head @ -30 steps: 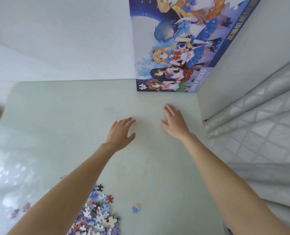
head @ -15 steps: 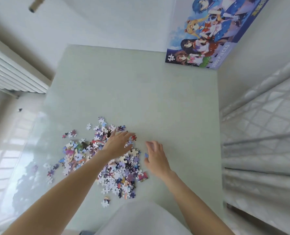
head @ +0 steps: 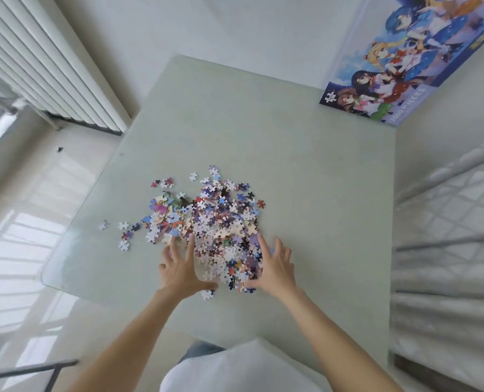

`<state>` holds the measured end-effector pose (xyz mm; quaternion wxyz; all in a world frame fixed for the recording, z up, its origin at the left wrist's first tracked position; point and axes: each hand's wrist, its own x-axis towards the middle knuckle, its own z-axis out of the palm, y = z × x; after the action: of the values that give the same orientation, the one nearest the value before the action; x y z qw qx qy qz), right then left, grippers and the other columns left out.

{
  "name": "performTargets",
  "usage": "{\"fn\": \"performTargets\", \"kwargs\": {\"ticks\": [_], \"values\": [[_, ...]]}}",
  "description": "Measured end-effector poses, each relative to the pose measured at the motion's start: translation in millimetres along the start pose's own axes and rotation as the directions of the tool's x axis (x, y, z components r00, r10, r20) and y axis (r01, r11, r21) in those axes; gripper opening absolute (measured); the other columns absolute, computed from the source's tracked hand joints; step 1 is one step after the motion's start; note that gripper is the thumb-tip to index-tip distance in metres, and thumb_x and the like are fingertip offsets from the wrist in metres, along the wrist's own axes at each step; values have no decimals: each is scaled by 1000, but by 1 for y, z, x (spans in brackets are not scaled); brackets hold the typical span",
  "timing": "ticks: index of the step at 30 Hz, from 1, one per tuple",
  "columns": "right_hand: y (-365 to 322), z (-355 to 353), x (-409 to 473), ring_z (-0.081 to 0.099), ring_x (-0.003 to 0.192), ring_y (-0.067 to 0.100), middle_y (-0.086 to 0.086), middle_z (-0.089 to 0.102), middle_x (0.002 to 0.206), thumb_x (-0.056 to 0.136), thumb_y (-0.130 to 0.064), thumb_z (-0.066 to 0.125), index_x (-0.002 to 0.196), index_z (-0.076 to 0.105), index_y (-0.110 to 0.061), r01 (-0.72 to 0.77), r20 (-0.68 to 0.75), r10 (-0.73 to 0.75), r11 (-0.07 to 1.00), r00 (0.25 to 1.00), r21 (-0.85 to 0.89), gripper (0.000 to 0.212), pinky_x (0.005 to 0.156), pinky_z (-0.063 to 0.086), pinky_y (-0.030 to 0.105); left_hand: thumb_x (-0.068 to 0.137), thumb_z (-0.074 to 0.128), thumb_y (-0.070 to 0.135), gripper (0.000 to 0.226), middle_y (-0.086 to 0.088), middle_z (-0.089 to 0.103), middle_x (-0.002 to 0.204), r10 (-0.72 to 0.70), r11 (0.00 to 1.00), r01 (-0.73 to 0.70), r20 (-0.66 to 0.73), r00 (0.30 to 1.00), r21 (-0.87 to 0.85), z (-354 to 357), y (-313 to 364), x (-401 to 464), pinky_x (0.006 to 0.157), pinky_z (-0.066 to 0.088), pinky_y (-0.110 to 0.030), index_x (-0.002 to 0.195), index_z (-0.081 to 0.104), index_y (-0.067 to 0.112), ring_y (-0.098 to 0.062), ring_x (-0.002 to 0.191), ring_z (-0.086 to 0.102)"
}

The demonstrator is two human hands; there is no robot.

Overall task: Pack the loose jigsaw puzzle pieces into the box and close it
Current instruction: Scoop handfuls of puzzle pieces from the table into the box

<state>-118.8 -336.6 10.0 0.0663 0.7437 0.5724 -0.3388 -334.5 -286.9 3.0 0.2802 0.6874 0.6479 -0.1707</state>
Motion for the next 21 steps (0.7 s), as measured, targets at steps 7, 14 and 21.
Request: {"fn": "performTargets", "kwargs": {"ticks": [7,14,21], "values": [[-54,25,7,24,130,39,17,13,144,77,-13,74,148,-2,-31,-14,-94,25,993,995,120,106,95,43,41,56,81,54,125,-8,13,146,185,980,-193,-148,972,-42,6,14,9,107,35,-37,147,-1,29,-27,131,20],[-68,8,25,51,106,20,6,47,119,80,-10,70,129,35,-25,65,-215,-30,985,976,159,63,83,46,28,66,78,45,91,-4,31,137,225,948,-256,-167,960,-191,-4,6,22,104,35,-31,140,29,25,-21,124,33],[-61,0,26,34,124,20,2,34,132,78,-30,72,119,53,-26,100,-327,-79,994,942,46,46,95,45,32,67,73,55,81,-4,30,137,261,956,-284,-239,935,-68,-10,3,29,103,33,-30,133,37,26,-21,125,29]]}}
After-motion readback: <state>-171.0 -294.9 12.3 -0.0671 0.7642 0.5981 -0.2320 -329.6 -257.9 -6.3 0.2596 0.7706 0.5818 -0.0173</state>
